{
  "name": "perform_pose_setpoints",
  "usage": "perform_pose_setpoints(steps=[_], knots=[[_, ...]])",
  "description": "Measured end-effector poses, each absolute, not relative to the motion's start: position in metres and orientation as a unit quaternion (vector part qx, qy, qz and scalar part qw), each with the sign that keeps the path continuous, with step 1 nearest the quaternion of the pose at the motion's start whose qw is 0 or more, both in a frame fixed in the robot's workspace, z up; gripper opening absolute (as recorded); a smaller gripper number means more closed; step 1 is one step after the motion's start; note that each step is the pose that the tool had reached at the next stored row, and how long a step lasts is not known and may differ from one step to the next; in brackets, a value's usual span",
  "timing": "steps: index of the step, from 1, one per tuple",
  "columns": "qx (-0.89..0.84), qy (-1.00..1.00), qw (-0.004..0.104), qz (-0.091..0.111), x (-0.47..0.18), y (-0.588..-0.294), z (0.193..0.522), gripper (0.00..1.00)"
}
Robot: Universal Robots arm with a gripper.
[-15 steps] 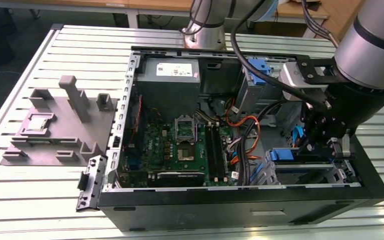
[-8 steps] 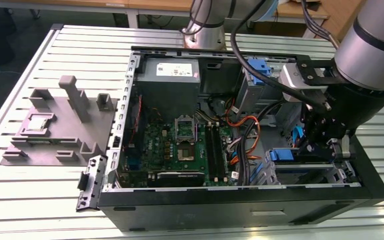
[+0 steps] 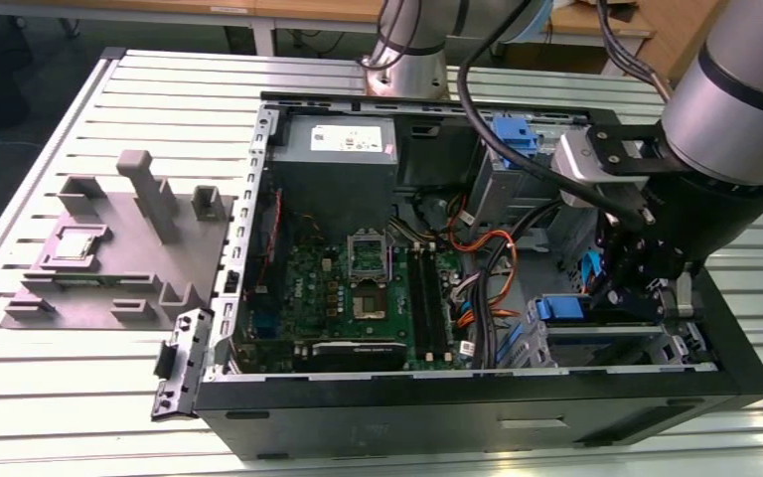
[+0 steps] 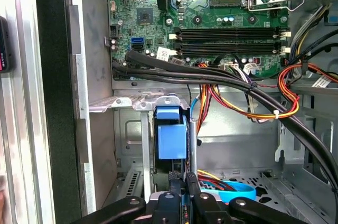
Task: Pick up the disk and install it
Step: 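Insert the second disk wire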
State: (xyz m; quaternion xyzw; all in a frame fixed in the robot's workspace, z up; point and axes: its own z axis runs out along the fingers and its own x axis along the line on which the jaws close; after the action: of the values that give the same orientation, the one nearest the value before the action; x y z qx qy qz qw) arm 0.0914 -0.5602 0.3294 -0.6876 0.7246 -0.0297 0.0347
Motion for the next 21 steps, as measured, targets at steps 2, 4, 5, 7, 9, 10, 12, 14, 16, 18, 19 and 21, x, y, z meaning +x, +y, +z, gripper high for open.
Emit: perform_pose_setpoints(steps=[2,4,5,7,9,10,12,14,16,18,19,21], knots=[[-0.688,0.725,0.035,-0.030,0.091,-0.560,0.329,0.16],[-0.688,0.725,0.035,-0.030,0.091,-0.560,0.329,0.17],[-0.688,0.725,0.035,-0.030,0.091,-0.560,0.329,0.17],[-0.688,0.725,0.035,-0.030,0.091,-0.560,0.331,0.24],[-0.688,0.725,0.035,-0.030,0.091,-0.560,0.335,0.24],[-0.688,0.725,0.034,-0.029,0.091,-0.560,0.337,0.24],[-0.688,0.725,0.034,-0.029,0.091,-0.560,0.342,0.24],[-0.688,0.725,0.033,-0.028,0.091,-0.560,0.346,0.22],[-0.688,0.725,0.033,-0.028,0.091,-0.560,0.346,0.16],[-0.688,0.725,0.033,-0.028,0.091,-0.560,0.346,0.10],[-0.688,0.725,0.033,-0.028,0.091,-0.560,0.346,0.10],[-0.688,0.725,0.032,-0.028,0.091,-0.560,0.346,0.10]])
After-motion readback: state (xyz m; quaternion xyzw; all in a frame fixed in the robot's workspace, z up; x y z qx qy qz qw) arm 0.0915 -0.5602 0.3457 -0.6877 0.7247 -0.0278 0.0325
